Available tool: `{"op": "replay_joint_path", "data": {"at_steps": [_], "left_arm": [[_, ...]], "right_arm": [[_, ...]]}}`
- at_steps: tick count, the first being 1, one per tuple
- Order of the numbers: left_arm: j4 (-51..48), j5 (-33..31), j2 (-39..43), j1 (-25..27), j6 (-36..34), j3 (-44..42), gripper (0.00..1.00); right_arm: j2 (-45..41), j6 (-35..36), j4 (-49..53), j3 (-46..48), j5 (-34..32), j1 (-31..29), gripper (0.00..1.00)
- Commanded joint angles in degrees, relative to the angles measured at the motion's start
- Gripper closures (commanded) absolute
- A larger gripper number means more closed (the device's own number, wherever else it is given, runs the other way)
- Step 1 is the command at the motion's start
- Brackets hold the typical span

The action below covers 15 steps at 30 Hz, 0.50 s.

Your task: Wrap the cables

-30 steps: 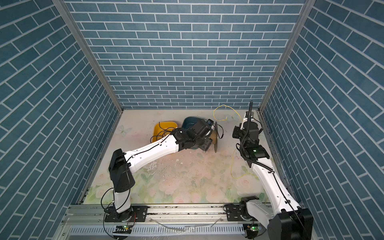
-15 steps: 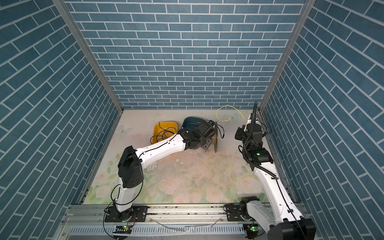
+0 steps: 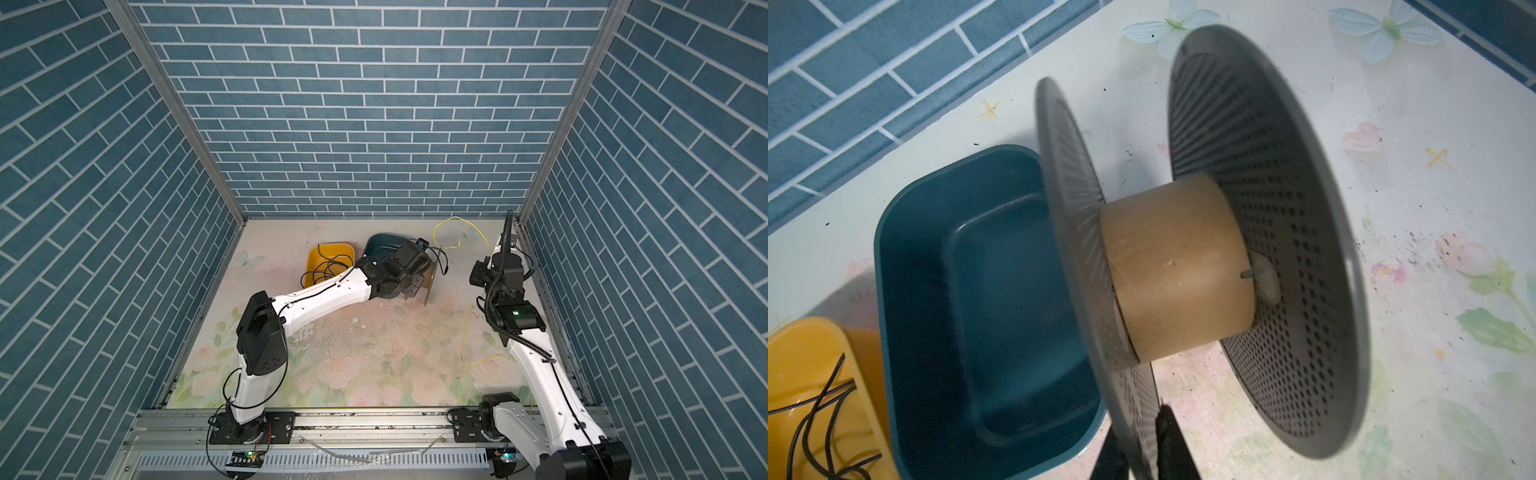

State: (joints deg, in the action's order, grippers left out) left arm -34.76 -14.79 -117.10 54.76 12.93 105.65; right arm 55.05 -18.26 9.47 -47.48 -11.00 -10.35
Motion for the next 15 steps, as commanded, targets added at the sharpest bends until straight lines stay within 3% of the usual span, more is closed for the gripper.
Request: {"op": "replay_joint_path", "data": {"at_steps": [1, 6, 15], "left_arm": [[0.73, -1.12, 1.72, -0.2, -1.21, -1.9, 0.92], [-0.71, -1.6, 3.13, -0.24, -1.87, -2.53, 1.0], [-3.11, 0.61, 10.65, -0.25, -0.28, -7.91, 1.0]], "right_arm": [[-1.62, -2.09, -0.11, 1.6, 0.62, 0.24, 1.0], [-2.36, -1.61, -0.33, 2.21, 1.22, 0.2, 1.0], [-3.14, -0.16, 0.63, 2.04, 4.8, 0.24, 1.0]]}}
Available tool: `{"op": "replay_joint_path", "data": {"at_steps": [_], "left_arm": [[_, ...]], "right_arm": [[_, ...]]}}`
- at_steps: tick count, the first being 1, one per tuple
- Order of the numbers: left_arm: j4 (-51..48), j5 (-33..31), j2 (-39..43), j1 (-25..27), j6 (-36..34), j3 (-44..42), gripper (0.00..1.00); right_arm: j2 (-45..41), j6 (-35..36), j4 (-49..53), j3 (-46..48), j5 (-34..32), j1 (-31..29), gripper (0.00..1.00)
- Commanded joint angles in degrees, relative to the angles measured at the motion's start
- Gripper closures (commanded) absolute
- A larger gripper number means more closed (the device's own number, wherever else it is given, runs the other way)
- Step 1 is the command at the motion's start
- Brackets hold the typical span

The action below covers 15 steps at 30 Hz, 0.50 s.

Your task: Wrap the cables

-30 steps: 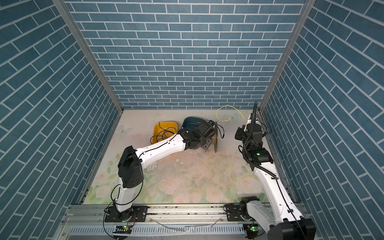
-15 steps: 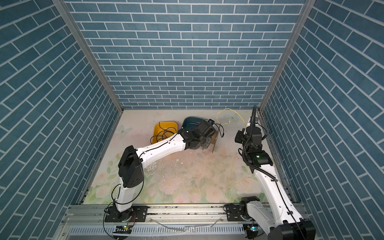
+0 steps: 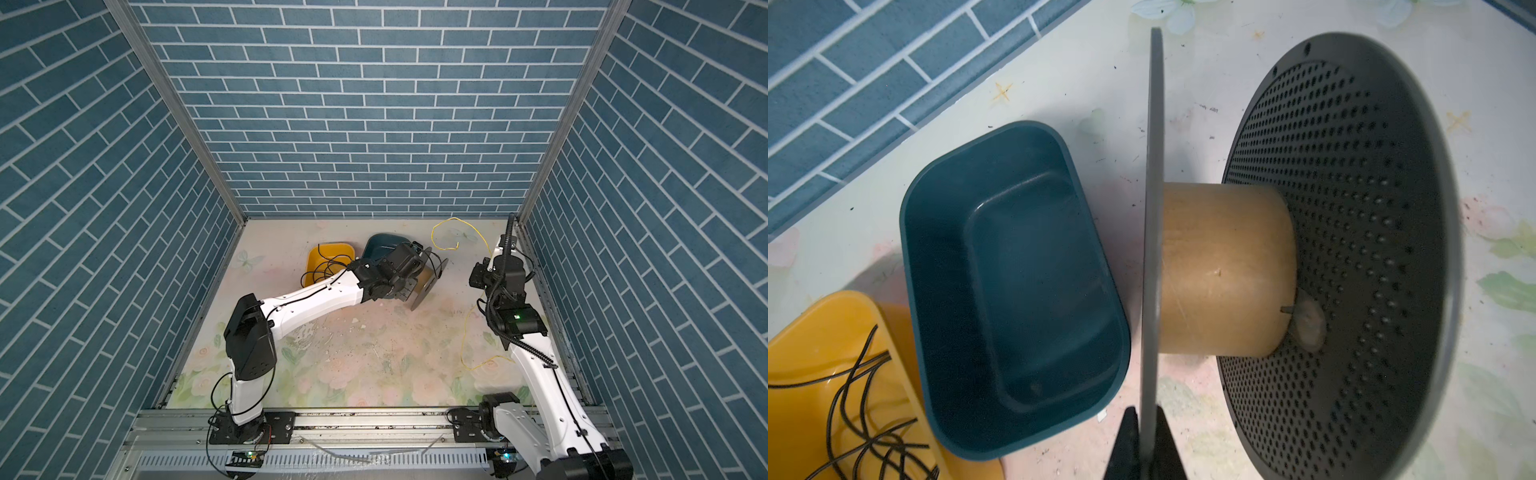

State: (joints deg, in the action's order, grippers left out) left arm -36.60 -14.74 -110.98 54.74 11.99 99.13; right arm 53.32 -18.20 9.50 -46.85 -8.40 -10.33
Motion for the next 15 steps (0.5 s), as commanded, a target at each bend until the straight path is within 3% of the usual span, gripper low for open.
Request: {"op": "replay_joint_path", "data": {"at_steps": [1, 6, 15], "left_arm": [[-1.51, 1.24, 5.74, -0.19, 0.88, -2.57, 1.0], [-3.75, 1.48, 11.89, -0.18, 3.32, -8.63, 1.0], [-3.12, -2.61, 24.53, -2.97, 8.99, -23.14, 1.0]], "right_arm": [[-1.55, -0.05, 0.61, 1.41, 3.0, 0.19, 1.0], [-2.73, -0.47, -1.5, 2.51, 10.71, 0.07, 1.0], [-0.32, -1.04, -15.12, 7.61, 23.74, -1.54, 1.0]]}}
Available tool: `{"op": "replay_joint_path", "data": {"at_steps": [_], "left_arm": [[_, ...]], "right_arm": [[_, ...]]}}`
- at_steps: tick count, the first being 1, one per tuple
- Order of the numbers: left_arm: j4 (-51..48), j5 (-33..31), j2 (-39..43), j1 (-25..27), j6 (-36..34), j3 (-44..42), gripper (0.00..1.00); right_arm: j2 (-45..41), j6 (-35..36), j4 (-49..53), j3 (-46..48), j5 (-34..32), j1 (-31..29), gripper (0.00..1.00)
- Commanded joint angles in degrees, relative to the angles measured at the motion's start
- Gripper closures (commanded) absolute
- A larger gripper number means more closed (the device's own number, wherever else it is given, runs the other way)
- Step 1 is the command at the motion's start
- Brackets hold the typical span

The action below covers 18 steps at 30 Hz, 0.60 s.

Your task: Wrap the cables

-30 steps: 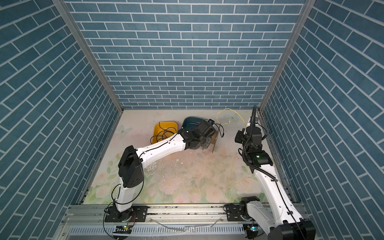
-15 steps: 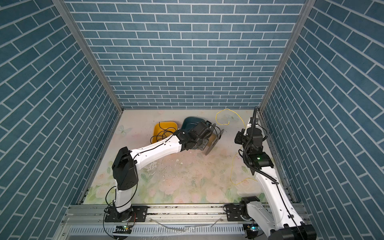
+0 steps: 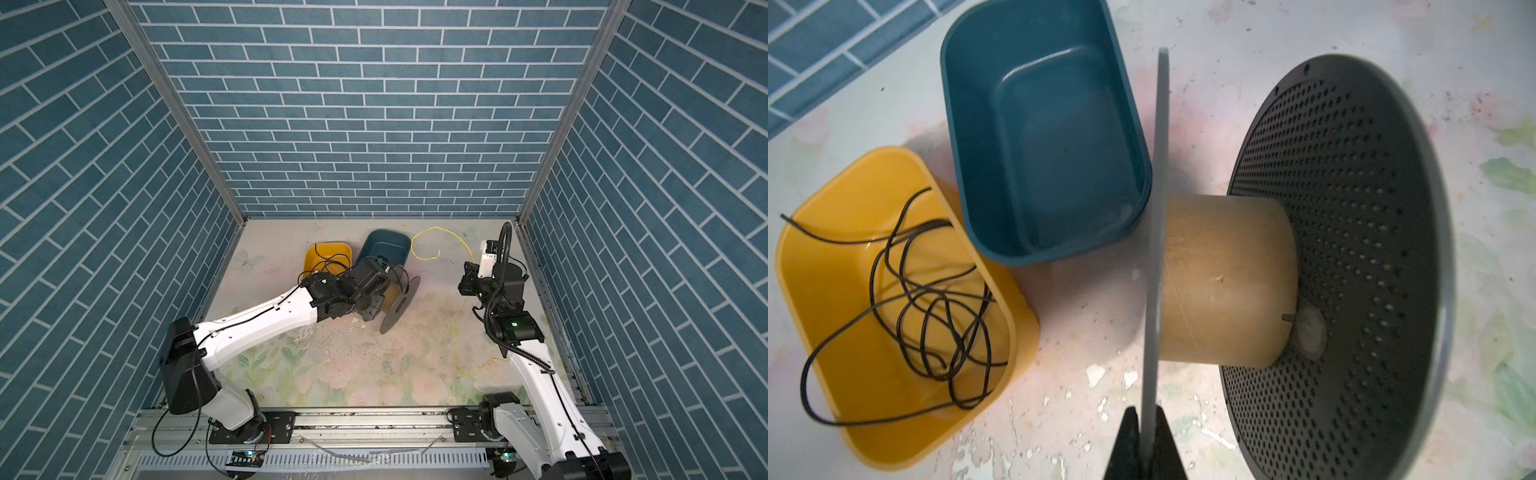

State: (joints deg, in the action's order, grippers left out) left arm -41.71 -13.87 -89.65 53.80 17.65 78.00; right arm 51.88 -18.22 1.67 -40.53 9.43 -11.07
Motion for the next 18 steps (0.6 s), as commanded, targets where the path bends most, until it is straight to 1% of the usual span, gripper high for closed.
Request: {"op": "replay_joint_path", "data": {"at_steps": [1, 5, 10, 14, 18], "left_arm": [[2.32, -3.77, 4.06, -2.29, 3.59, -3.04, 1.0], [2.16, -5.29, 6.27, -2.73, 4.64, -4.94, 1.0], [4.2, -3.89, 7.81, -3.0, 5.11, -7.7, 1.0], [5.91, -1.77, 7.57, -3.0, 5.37, -9.46, 1.0], [7.35, -1.05, 7.38, -3.09, 5.98, -11.13, 0.98]], "right_arm": [[2.3, -0.53, -8.24, 1.01, 7.05, -1.41, 1.0], [5.76, 2.4, -8.91, -0.48, 8.41, -5.35, 1.0], [7.64, 4.72, -9.36, -0.86, 8.39, -9.17, 1.0], [8.11, 4.64, -9.18, -0.61, 8.66, -9.71, 1.0], [7.79, 4.92, -7.72, -0.51, 11.03, -10.19, 1.0]]}}
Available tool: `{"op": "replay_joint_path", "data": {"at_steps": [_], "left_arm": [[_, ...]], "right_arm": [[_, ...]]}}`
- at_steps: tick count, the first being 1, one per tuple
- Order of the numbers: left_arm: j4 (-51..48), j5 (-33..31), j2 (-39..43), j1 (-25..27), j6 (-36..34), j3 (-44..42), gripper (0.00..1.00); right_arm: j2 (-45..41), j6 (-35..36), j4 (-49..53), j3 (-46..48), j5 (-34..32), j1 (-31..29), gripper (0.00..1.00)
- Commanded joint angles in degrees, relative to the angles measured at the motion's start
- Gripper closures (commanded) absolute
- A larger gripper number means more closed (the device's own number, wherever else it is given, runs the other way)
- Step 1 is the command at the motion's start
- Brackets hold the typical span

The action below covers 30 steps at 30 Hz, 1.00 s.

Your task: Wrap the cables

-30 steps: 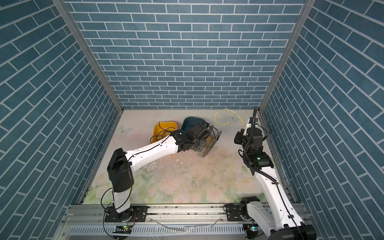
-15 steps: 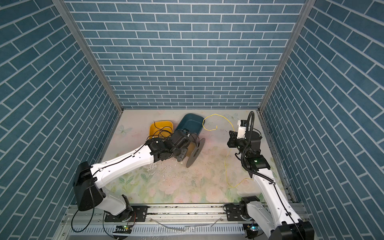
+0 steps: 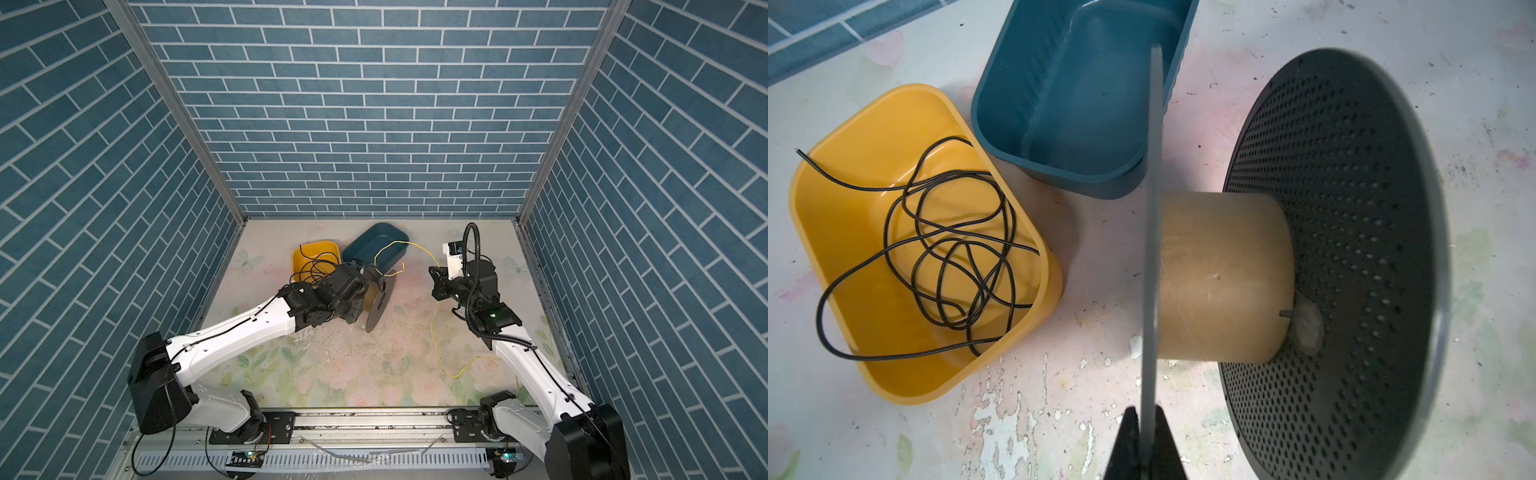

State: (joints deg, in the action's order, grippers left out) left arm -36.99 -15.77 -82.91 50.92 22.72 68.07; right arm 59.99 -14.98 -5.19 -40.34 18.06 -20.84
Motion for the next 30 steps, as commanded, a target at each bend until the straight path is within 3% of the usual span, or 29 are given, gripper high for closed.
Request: {"op": "replay_joint_path", "data": {"at_steps": [1, 6, 11, 16, 24, 30], "left_arm": [[3.25, 1.27, 0.65, -0.41, 0.86, -1.64, 0.97], [5.92, 4.26, 1.0, -1.76, 1.45, -3.56, 0.87], [5.99, 4.13, 1.04, -1.8, 1.09, -3.65, 0.85], [5.75, 4.85, 1.07, -1.79, 1.07, -3.5, 0.7], [3.78, 7.8, 6.02, -2.43, 1.7, -4.97, 0.3], [-1.04, 9.59, 12.7, -3.93, 1.41, -7.06, 0.15]], "right_arm": [[-0.21, 1.94, -0.39, -0.79, 2.94, -0.49, 1.0], [1.45, 3.1, 2.0, -1.73, 4.48, -1.29, 1.0], [2.92, 3.69, 2.7, -2.1, 5.1, -2.53, 1.0], [4.79, 3.91, 3.24, -2.68, 5.3, -3.79, 1.0], [5.43, 1.59, 5.18, -4.22, 5.3, -5.43, 1.0], [4.97, 0.42, 11.54, -6.38, 5.99, -6.66, 1.0]]}}
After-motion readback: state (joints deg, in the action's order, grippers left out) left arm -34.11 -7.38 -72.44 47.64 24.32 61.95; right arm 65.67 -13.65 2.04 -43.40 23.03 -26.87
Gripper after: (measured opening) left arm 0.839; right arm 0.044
